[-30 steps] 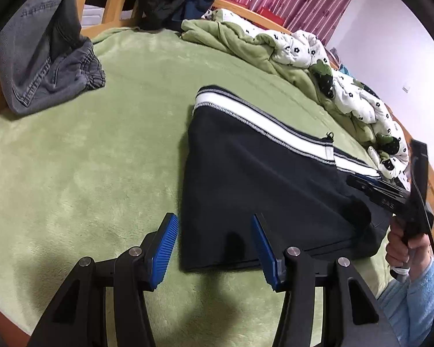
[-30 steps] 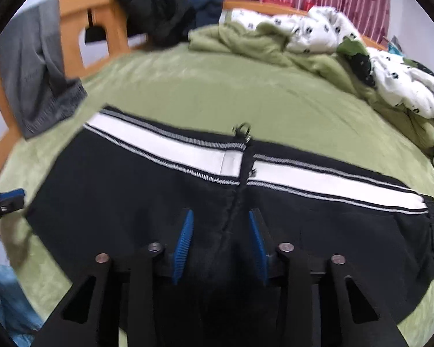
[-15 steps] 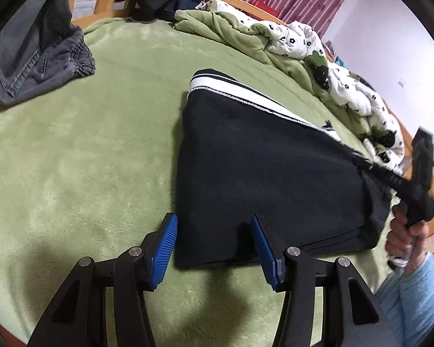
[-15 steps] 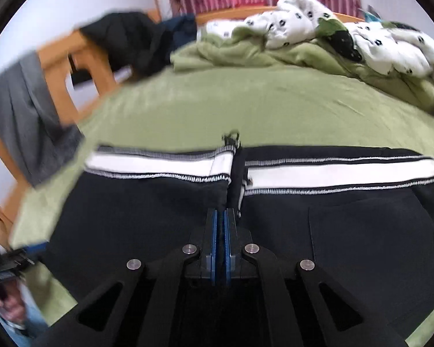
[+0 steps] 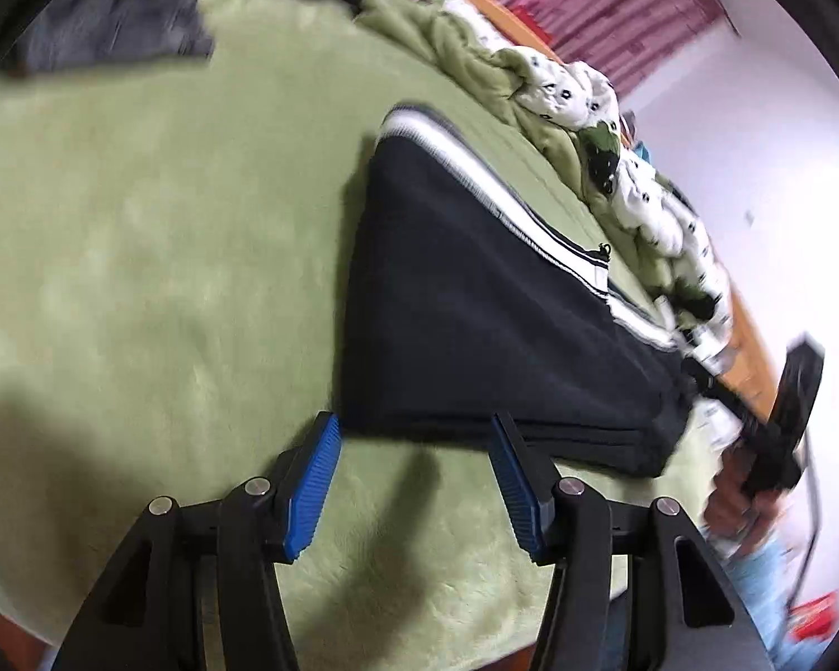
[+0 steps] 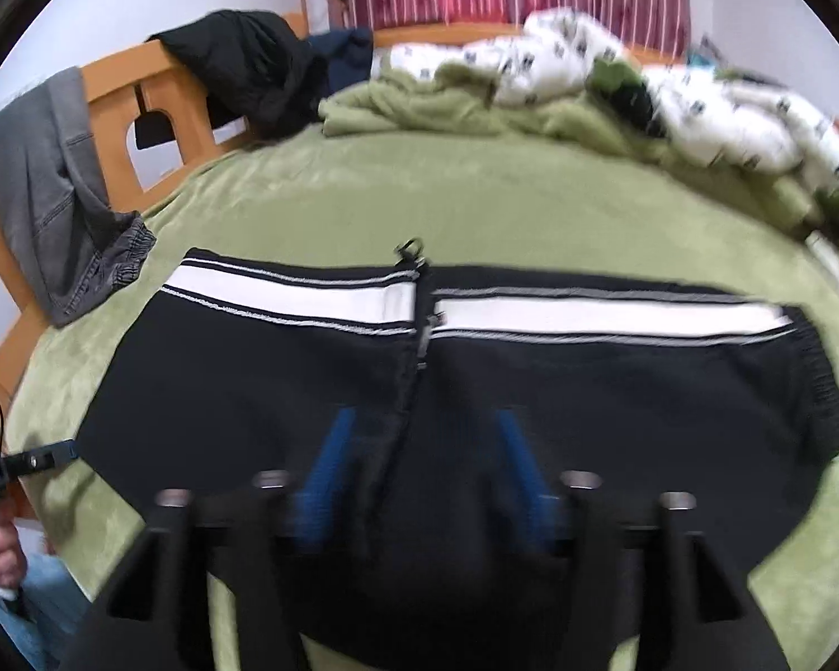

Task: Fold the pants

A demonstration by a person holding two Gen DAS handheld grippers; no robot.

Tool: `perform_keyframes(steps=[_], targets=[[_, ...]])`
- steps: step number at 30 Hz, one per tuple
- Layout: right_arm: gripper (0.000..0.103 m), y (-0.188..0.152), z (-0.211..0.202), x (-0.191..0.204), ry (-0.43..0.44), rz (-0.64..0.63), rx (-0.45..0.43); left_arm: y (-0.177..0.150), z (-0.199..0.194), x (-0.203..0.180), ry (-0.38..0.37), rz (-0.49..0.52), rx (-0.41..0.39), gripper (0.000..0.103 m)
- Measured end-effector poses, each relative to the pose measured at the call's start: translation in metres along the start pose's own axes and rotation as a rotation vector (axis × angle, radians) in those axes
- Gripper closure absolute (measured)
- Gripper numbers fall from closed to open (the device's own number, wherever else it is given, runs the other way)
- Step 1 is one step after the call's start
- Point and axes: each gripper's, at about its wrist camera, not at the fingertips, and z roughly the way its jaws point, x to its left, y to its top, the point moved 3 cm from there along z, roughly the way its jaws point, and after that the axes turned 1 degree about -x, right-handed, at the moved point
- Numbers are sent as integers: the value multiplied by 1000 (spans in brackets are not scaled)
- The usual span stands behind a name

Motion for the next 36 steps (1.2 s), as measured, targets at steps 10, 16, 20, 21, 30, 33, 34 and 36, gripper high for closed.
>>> perform_keyframes(steps=[10,16,20,21,30,33,34,36], targets=[[40,-13,-32,-48,-47,67,-17,8,15,10,-70,-159,-61,51],[41,-15,-43,-82,-58,146,-40,11,15,-11,99,-93,-98,71],[41,-15,-57,-106,-12,219,-41,22,-1,-58,165,88,-156,89],[41,-15,-58,-110,2,226,-29,26,-4,-75,184,130,-171,90],[41,-34,-93,-170,-83,333,-67,24,24,-253,102,460,-152,91],[41,-42,-113,-189,-38,395,-111,8,60,-297,54,528,-82,91],[40,-44,-121,-195,-10,418,-128,2,74,-306,45,542,-58,91],[40,-48,-130,-201,2,439,-152,-17,108,-320,35,563,-6,91]])
